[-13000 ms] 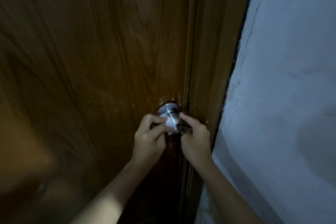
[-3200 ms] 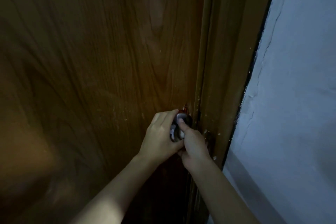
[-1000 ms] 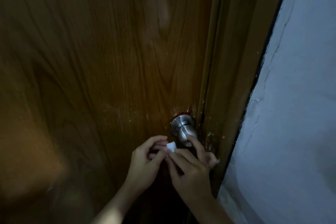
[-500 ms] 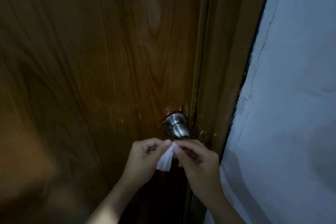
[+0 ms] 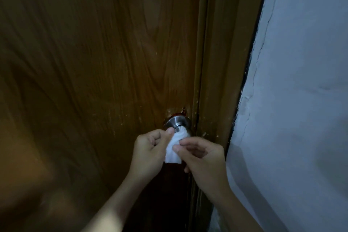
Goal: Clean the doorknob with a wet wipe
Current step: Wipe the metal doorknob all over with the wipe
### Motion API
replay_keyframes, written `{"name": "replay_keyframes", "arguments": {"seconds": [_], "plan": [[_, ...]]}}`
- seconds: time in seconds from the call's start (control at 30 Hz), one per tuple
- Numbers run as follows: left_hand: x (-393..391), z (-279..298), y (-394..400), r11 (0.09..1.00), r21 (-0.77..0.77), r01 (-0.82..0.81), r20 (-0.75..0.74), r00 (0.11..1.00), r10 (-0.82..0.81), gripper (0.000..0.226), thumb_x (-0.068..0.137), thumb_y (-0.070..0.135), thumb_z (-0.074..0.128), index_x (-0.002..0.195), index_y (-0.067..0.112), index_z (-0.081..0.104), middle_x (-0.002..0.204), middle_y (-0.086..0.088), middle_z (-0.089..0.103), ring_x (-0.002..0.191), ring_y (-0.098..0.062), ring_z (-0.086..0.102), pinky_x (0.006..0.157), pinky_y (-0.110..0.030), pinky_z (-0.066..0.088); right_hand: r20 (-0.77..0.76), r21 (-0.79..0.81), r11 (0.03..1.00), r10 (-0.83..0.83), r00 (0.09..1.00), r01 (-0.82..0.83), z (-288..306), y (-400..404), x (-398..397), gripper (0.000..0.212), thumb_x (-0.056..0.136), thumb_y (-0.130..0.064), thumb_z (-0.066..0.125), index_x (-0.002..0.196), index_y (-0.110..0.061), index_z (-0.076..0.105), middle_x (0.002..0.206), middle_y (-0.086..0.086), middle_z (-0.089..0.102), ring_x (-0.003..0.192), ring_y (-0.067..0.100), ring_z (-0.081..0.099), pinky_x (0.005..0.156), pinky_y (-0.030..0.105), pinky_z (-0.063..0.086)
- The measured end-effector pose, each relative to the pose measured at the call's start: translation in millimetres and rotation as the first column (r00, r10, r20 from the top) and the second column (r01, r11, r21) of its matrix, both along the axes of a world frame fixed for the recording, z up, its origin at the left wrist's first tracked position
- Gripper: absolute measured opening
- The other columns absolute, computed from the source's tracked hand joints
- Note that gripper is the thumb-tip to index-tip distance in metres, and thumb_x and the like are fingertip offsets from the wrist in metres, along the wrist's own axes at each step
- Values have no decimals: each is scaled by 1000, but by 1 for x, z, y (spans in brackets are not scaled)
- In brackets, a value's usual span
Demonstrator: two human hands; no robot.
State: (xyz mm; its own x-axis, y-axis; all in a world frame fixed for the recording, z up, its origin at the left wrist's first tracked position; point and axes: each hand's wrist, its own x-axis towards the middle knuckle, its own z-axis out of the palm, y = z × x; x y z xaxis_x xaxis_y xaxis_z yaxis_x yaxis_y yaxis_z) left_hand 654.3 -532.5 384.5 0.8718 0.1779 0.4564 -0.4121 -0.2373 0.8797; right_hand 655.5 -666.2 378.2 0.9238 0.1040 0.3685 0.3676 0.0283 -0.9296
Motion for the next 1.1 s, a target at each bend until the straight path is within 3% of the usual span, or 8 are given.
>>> {"name": "replay_keyframes", "arguments": {"seconds": [0.3, 0.4, 0.6, 0.67, 0.77, 0.83, 0.97, 1.1], "plan": [[-1, 1, -1, 990, -85, -112, -79, 991, 105, 41, 88, 38, 45, 73, 5, 64, 63, -19, 65, 51, -18, 56, 44, -25, 40, -16, 65, 984, -163, 987, 164, 0, -4, 8, 10, 86, -14, 60, 79, -19, 65, 72, -3, 69, 63, 7, 65, 48, 15, 49], [3, 3, -7, 984, -59, -168, -92, 982, 162, 39, 91, 34, 46, 73, 5, 64, 59, -13, 64, 49, -14, 56, 44, -25, 39, 53, 82, 966, -251, 966, 247, 2, -1, 11, 7, 88, -17, 57, 82, -14, 61, 71, 1, 66, 55, 7, 63, 44, 15, 46], [21, -1, -12, 947, -49, -317, -119, 944, 309, 34, 92, 33, 48, 73, 9, 65, 47, 3, 58, 39, 0, 52, 37, -10, 37, 545, -197, 781, -416, 729, 592, 11, 1, 29, 16, 78, 13, 61, 89, 4, 68, 85, 18, 68, 76, 22, 65, 67, 13, 48], [25, -5, -10, 928, 4, -372, -147, 918, 369, 33, 93, 32, 46, 80, 7, 64, 50, 1, 58, 40, 0, 53, 38, -8, 36, 553, -383, 727, -314, 772, 570, 11, 0, 33, 24, 73, 16, 64, 93, 5, 68, 91, 24, 67, 77, 33, 67, 72, 26, 51], [25, -10, -8, 889, 152, -431, -141, 881, 451, 32, 92, 37, 44, 97, 11, 61, 70, 5, 60, 61, -2, 56, 51, -14, 40, 408, -672, 597, -195, 892, 438, 8, -2, 37, 27, 83, 5, 56, 108, -3, 64, 109, 18, 63, 86, 34, 64, 73, 35, 54], [18, -14, -10, 857, 245, -453, -37, 879, 475, 31, 91, 39, 46, 112, 17, 54, 96, 9, 55, 87, -6, 55, 68, -18, 40, 413, -671, 580, -226, 882, 463, 7, -3, 34, 28, 84, 2, 58, 111, -5, 62, 112, 17, 62, 86, 33, 64, 69, 36, 55], [6, -24, -17, 718, 540, -439, 388, 887, 250, 36, 89, 29, 46, 119, 11, 55, 117, -1, 59, 112, -12, 47, 89, -25, 40, 607, -503, 647, -207, 767, 573, -1, 2, 28, 37, 68, 7, 73, 104, 7, 64, 103, 28, 67, 90, 39, 67, 71, 46, 58], [12, -30, -16, 706, 628, -326, 325, 935, 143, 40, 89, 21, 40, 127, 10, 49, 128, -7, 57, 122, -11, 42, 93, -33, 42, 584, -508, 762, -37, 811, 401, -10, 8, 36, 42, 75, 13, 62, 116, 13, 53, 118, 31, 58, 112, 42, 56, 92, 57, 45]]}}
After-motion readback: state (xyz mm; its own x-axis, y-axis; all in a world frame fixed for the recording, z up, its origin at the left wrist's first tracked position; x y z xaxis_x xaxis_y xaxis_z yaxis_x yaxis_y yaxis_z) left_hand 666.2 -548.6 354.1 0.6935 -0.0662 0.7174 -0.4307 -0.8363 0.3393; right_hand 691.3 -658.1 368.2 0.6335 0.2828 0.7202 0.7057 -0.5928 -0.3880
